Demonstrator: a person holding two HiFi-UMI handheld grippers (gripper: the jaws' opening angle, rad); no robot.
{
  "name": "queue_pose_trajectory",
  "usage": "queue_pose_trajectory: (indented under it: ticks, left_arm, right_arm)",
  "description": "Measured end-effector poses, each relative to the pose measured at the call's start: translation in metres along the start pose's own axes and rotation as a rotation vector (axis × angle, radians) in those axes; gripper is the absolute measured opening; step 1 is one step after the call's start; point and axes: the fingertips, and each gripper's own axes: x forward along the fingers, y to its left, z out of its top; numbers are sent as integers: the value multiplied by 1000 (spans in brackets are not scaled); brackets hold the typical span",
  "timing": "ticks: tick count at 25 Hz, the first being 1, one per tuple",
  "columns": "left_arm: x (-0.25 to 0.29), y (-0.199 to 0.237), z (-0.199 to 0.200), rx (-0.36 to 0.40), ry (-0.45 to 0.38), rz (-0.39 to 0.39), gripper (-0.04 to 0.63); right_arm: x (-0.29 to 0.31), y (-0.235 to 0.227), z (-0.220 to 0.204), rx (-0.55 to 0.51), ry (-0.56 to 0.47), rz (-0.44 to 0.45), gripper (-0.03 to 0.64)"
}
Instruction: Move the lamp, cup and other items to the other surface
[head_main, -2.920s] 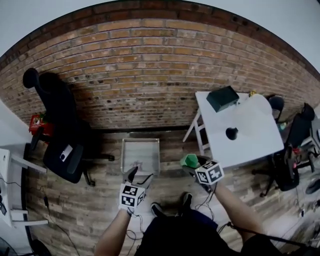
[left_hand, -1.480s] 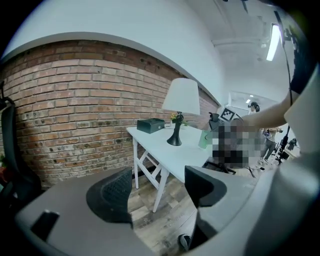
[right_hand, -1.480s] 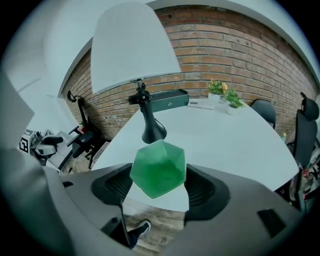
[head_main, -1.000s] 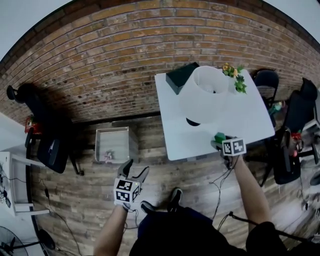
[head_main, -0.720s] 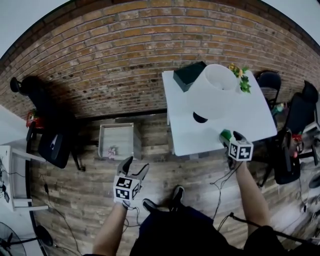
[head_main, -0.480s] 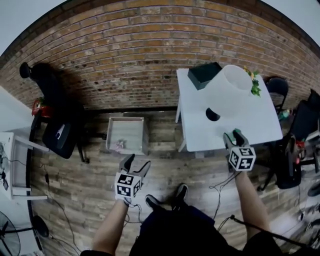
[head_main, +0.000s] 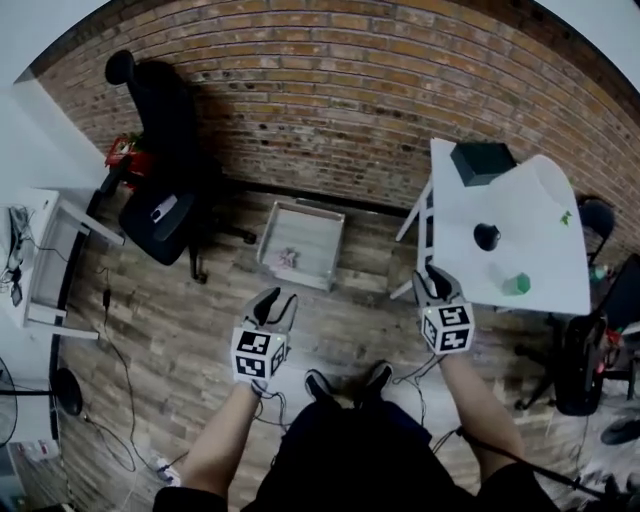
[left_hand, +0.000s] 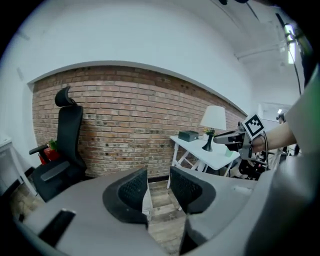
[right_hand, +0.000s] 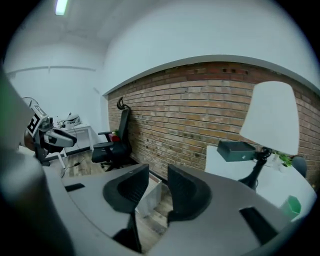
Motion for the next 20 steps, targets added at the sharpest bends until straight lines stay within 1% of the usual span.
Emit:
queue_pose_trajectory:
  ticks: [4, 9, 12, 15, 18, 20]
  left_arm:
    - [-35, 50, -11, -23, -20, 55, 123]
    - [-63, 88, -36, -64, -28, 80, 121]
    - [-73, 102, -47, -78, -11, 80, 121]
    - [-75, 116, -50, -92, -13, 91, 121]
    - [-62, 132, -45, -102, -16, 99, 121]
    - [-50, 138, -50, -109, -8, 107, 121]
  right_arm:
    - [32, 75, 16, -39, -6, 82, 118]
    - [62, 141, 27, -99, -19, 162, 115]
    - [78, 170, 26, -122, -16, 202, 115]
    - [89, 193, 35, -134, -11, 234, 115]
    - [114, 205, 43, -148, -12, 273, 117]
    - [133, 212, 34, -156, 6, 308, 120]
